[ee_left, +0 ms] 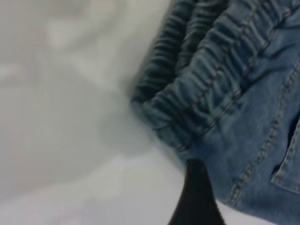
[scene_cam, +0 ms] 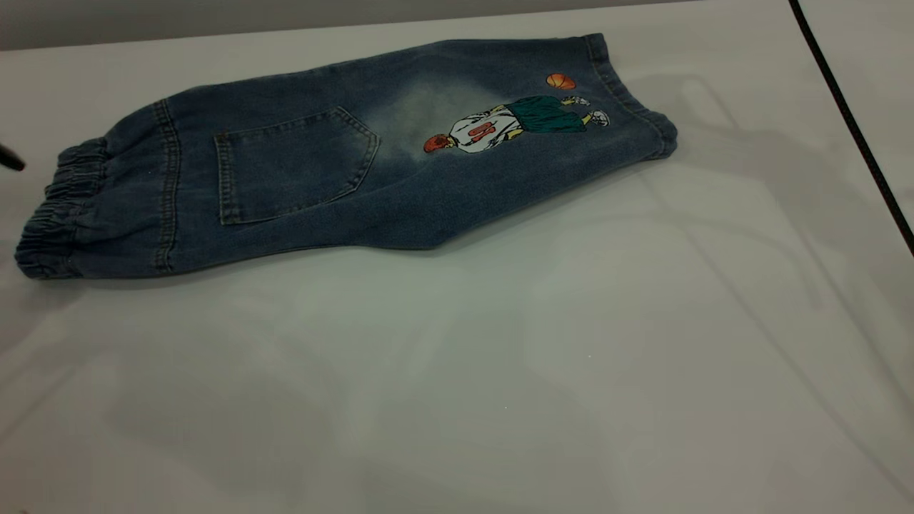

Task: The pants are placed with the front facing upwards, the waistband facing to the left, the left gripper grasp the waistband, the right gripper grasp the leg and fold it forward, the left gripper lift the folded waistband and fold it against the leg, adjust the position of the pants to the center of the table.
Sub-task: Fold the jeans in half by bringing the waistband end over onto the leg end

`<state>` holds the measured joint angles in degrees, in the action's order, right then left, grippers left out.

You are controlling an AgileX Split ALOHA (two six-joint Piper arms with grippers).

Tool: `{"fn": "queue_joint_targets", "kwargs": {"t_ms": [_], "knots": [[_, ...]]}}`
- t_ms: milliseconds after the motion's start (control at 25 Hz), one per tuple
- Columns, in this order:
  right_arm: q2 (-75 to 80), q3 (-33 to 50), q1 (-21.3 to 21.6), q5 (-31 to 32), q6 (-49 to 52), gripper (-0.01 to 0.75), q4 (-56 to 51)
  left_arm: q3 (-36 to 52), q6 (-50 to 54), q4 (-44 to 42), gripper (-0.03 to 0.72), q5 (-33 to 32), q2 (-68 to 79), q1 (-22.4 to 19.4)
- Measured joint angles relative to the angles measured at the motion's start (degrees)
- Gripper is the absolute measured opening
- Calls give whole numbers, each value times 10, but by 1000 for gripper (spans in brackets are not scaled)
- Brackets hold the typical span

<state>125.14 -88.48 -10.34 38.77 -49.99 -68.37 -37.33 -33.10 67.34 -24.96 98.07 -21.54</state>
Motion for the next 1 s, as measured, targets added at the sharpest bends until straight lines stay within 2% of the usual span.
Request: {"fn": "queue_joint_targets", "kwargs": {"t_ms": [320, 440, 720, 1000], "knots": [[0, 0, 0, -1, 0, 506, 0, -11, -12, -99, 472, -135, 32, -150], [0, 0, 0, -1, -1, 506, 0, -35, -26, -116, 472, -181, 66, -186], [0, 0, 0, 1, -4, 506, 0, -108, -26, -100, 472, -262, 165, -189], [0, 0, 0, 2, -5, 506, 0, -116, -65, -81, 472, -271, 225, -189]]}}
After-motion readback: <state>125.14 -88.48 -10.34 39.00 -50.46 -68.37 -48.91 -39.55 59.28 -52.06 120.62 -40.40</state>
